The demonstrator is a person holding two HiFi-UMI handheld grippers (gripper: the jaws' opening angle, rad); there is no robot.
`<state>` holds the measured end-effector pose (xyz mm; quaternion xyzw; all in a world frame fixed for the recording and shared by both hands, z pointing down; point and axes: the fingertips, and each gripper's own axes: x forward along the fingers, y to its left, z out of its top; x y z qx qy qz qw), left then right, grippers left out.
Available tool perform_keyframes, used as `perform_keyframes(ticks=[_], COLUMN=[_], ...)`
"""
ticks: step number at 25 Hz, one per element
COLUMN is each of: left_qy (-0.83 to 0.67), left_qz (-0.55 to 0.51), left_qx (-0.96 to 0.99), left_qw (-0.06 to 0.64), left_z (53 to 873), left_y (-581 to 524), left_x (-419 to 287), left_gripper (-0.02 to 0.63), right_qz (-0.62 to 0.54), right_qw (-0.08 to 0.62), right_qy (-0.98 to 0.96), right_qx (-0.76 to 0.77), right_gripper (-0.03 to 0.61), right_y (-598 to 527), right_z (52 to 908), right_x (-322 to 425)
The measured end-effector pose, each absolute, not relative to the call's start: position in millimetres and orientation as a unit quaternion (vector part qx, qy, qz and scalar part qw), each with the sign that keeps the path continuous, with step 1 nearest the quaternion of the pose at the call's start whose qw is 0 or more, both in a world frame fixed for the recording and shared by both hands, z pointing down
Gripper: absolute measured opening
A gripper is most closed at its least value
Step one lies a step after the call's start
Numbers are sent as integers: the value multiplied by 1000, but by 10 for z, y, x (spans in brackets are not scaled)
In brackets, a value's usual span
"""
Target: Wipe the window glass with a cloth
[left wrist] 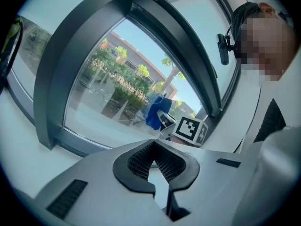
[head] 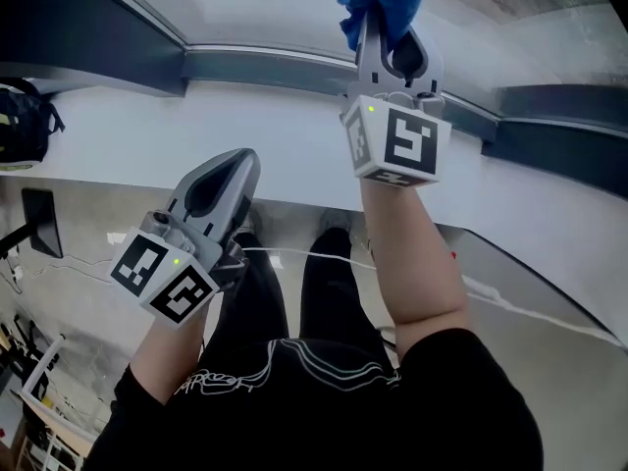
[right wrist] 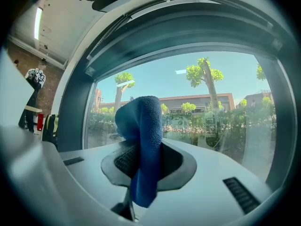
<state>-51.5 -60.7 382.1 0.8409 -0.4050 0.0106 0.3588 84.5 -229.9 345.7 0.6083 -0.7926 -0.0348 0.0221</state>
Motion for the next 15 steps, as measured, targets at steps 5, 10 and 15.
perform_keyframes(ticks=[5, 10, 15], left_qy=[-380, -359, -338], left_qz=[12, 17, 22], left_qx=[851, 860, 865], left_qw=[362, 363, 369], left_z=[3805, 3782, 3829], left_y=[-610, -632, -640], left_x=[94, 638, 1107], left_gripper=[6, 6, 6], right_qz=[-44, -47, -47], right_qw=[30, 36, 38], right_qy=[-782, -768, -757], right_qx=[620, 638, 651], right_gripper=[64, 64, 64], right_y=[-2215, -2170, -2113], right_z=[3416, 3380, 3384], right_x=[1466, 2094, 2612])
